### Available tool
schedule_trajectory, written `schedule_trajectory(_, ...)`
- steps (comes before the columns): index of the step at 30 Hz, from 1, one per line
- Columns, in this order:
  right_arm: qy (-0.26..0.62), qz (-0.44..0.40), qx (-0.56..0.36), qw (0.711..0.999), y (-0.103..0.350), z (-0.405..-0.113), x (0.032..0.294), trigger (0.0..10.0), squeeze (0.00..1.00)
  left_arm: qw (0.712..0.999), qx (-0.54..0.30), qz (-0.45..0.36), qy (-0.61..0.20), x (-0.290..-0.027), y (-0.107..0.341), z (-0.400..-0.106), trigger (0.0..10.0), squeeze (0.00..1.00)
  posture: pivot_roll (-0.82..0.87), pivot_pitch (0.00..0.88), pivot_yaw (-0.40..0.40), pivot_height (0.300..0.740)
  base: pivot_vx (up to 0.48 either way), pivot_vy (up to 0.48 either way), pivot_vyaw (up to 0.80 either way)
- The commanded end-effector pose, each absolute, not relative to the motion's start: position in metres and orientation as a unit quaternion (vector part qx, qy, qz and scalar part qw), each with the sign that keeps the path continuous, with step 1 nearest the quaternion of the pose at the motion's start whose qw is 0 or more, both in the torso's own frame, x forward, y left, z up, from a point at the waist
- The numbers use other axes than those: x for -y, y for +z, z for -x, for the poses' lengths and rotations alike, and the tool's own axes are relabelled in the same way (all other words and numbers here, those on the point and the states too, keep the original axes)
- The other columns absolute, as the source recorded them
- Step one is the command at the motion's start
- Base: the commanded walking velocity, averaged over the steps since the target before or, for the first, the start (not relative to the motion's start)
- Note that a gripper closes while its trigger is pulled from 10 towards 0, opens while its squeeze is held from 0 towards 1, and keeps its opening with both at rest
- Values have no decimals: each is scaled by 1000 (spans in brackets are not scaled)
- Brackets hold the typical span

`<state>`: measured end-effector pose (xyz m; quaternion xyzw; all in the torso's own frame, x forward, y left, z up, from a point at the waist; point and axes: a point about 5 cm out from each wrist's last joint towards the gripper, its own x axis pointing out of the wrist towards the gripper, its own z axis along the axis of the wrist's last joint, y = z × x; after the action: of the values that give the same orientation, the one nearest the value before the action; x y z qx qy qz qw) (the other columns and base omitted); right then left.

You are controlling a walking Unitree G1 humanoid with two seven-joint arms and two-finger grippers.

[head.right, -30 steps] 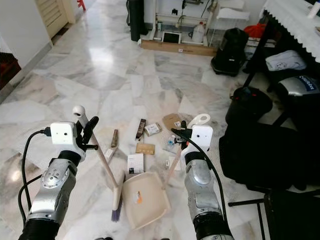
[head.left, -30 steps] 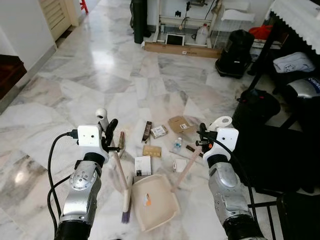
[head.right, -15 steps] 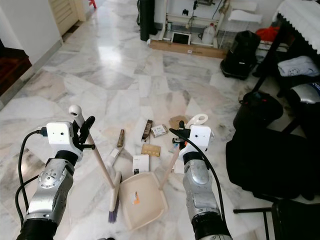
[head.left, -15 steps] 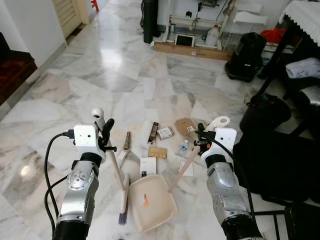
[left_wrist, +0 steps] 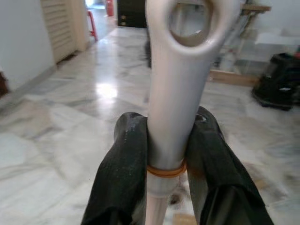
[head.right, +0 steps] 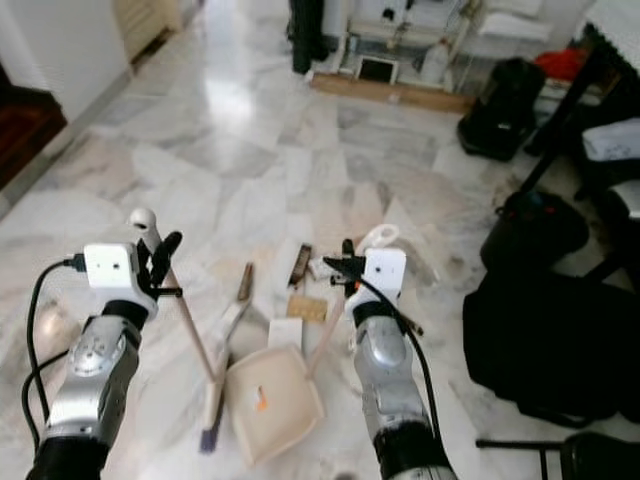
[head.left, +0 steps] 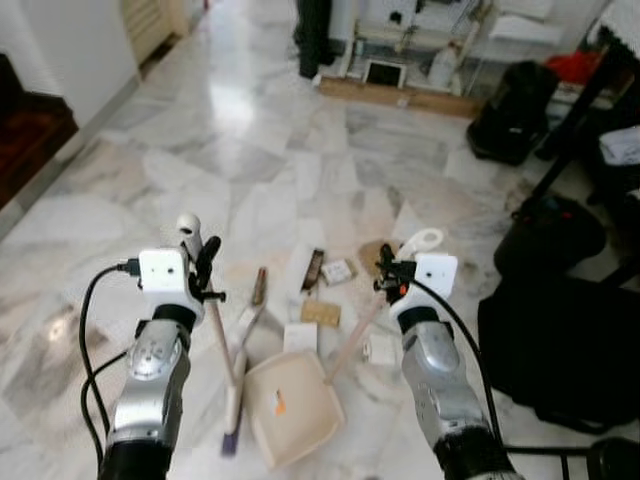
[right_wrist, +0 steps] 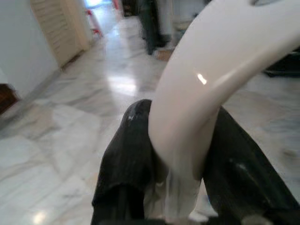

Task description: Sweep floor

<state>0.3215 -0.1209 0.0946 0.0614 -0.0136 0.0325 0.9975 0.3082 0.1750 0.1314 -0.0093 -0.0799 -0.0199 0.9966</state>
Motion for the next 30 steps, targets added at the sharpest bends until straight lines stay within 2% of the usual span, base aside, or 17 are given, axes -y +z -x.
schedule_trajectory(1,34,-67,47,996,110,-326,119,10000,0,995,97,14,-29,-174,139,-308,10000,0,10,128,-75,740,296,0,0)
schedule_trajectory(9,30,-74,42,996,109,-326,119,10000,0,995,95,13,-32,-173,138,-308,10000,0,12,130,-75,740,298,0,0)
schedule_trajectory(12,30,-75,43,996,110,-326,119,10000,0,995,96,13,-33,-173,139,-308,10000,0,13,130,-75,740,300,0,-608)
schedule_trajectory(25,32,-73,46,996,110,-326,118,10000,0,994,98,14,-35,-173,140,-308,10000,0,13,132,-74,740,298,0,0)
schedule_trajectory(30,31,-73,45,996,109,-325,119,10000,0,994,99,14,-35,-173,140,-308,10000,0,13,133,-73,740,0,0,0)
